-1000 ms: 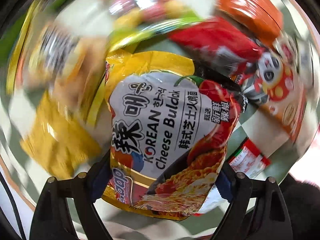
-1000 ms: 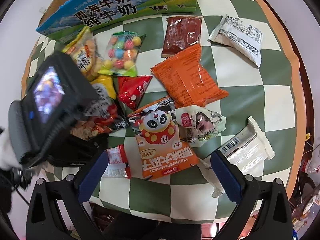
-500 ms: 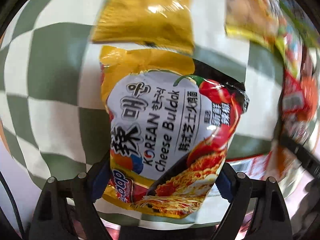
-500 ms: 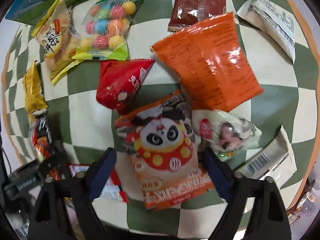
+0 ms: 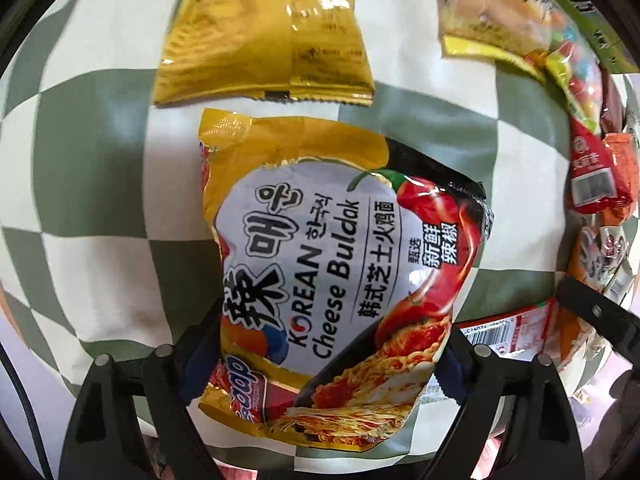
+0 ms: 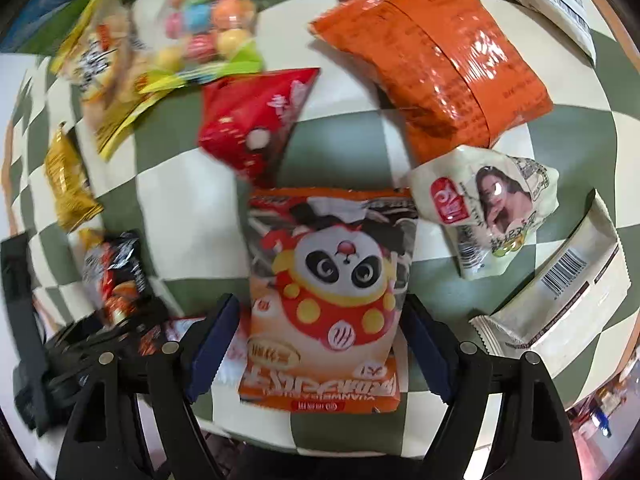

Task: Organize snacks
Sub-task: 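Carry both packs into the cardboard box and open both tools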

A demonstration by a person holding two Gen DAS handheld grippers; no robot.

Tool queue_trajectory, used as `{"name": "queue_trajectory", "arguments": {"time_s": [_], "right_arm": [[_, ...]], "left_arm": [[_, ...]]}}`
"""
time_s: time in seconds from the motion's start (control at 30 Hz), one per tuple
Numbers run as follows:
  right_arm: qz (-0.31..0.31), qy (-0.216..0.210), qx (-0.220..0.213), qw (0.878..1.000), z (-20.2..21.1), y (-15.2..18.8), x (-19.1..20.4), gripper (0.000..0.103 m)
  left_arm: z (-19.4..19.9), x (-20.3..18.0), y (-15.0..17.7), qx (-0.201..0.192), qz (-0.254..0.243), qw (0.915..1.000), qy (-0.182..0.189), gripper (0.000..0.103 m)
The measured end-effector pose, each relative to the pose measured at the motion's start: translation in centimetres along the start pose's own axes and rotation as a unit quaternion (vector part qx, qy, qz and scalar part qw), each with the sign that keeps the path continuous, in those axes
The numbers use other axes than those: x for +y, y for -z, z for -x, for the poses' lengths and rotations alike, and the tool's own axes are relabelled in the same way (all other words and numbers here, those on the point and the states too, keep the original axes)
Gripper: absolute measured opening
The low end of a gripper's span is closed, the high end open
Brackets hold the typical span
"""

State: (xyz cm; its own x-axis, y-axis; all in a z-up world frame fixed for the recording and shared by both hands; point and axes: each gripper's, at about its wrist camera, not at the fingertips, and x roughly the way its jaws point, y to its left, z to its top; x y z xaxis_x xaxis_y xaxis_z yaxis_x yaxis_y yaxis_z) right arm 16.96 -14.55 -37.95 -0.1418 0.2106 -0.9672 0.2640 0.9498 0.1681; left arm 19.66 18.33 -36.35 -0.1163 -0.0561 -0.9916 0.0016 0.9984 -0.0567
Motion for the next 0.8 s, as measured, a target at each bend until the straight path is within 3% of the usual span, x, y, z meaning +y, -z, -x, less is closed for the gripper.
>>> {"name": "queue_trajectory", "arguments": {"time_s": [0.07,0.17,0.3,0.5,0.67,0.8], "right_arm": [[-0.004,0.022,-0.021,1.000,-0.1,-0.2,0.3,0.065],[-0.005,0.027,-0.046,0.999,0.7,0.9,-0.4,0.061],[-0.009,0.023,-0.060,0.998,1.7,2.8,-1.2,0.059],[-0.016,-0.005,-0.091,0.996,4.0,5.5,-1.8,0.058],[0.000,-0.040,-0.130,0.991,8.3,6.7,-2.4,0.057],[0.024,-0.066,-0.168,0.983,14.7,7.0,-2.2,0.057]], "left_arm": [[1.9,0.7,0.8,-0.013,-0.001,0.9999,-0.009,0.089],[2.9,1.0,1.7,-0.029,-0.001,0.9995,-0.009,0.089],[5.6,-1.9,3.1,-0.044,-0.004,0.9990,-0.002,0.088],[9.3,-1.6,4.2,-0.079,-0.020,0.9965,0.017,0.088],[13.7,-1.6,3.9,-0.110,-0.019,0.9923,0.054,0.088],[20.5,-1.6,2.4,-0.140,-0.011,0.9854,0.096,0.088]]}}
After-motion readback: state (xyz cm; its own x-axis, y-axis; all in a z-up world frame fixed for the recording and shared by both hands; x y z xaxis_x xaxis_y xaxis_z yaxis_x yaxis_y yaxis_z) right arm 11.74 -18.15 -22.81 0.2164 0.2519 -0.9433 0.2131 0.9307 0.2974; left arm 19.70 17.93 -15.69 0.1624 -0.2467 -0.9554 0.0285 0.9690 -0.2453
